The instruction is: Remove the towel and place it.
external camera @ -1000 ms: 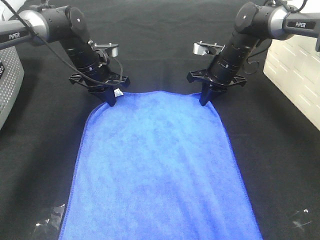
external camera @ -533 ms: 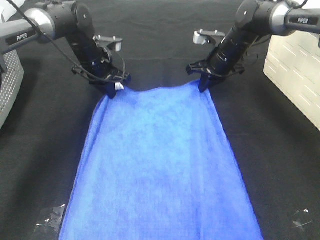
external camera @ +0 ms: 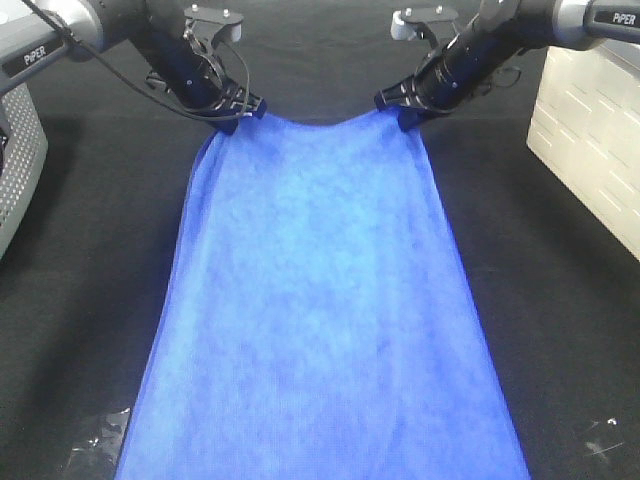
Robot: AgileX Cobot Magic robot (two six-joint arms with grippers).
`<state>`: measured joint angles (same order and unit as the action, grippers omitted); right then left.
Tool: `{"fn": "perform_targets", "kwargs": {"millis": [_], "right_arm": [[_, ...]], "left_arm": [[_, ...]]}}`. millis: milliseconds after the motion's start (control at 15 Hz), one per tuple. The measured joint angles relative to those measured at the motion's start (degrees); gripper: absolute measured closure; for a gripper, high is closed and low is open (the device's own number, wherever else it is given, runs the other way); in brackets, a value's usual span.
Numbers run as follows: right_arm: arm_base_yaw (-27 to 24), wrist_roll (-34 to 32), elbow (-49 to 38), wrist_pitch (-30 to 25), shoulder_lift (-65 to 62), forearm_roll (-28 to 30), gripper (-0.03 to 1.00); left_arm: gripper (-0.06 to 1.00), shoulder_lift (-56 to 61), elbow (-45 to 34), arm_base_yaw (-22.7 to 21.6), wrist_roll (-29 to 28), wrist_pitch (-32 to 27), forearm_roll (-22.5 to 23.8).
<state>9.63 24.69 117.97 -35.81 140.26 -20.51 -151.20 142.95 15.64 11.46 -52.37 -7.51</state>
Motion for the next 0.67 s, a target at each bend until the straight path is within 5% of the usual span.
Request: {"fn": "perform_targets", "kwargs": {"millis": [667], "right_arm": [[0.0,4.58,1.09,15.87,-0.17,0.0,0.96]], "left_arm": [[0.94,-0.86,0.0,0.0,2.06,17.99,4.87]]}}
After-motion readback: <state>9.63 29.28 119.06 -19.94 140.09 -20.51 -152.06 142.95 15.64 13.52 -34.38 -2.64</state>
